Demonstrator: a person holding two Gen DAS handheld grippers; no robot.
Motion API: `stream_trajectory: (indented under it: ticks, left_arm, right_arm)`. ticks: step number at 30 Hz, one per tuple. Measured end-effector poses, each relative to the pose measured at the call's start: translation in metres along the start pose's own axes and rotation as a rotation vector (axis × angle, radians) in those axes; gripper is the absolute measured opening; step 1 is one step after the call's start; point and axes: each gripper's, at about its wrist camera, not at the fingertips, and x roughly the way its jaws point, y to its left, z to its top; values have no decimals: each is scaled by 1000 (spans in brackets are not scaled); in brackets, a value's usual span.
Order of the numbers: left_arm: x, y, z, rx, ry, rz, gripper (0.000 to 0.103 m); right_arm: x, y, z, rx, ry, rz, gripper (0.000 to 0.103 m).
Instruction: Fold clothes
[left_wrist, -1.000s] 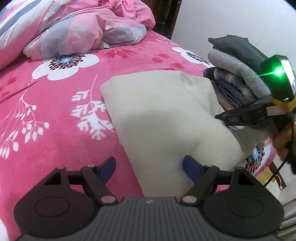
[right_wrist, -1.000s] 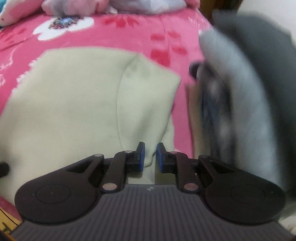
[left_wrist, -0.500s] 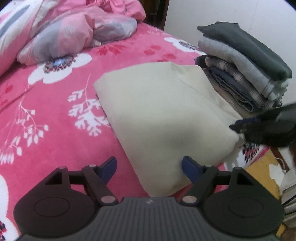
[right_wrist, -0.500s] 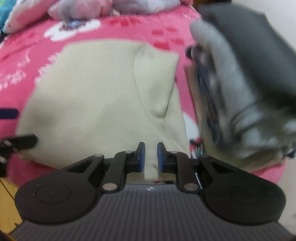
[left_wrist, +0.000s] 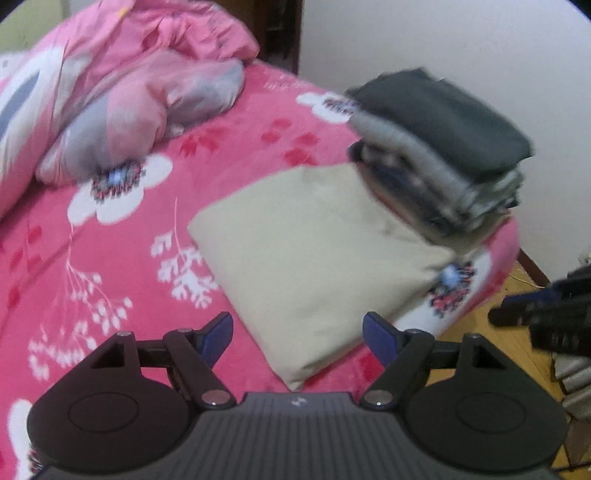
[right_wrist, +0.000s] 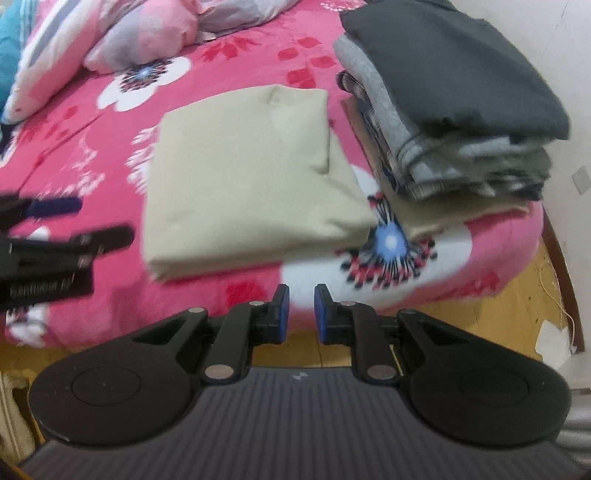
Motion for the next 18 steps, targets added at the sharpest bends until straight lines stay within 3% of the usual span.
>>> stream_trajectory:
  ticks: [7, 11, 16, 18]
  left_arm:
    - [-82, -22, 14, 11, -33, 23, 87]
    - [-116, -42, 18, -63, -80, 84, 90]
    - [-145, -75, 21, -193, -102, 183, 97]
    - [-157, -88, 21, -244, -111, 222, 97]
  right_arm:
    - [-66, 1, -12, -24, -3, 49, 14]
    - [-88, -8, -11, -59, -16, 110, 16]
    - [-113, -28, -14, -134, -39, 176, 25]
    - [-124, -37, -20, -175, -35, 202, 38]
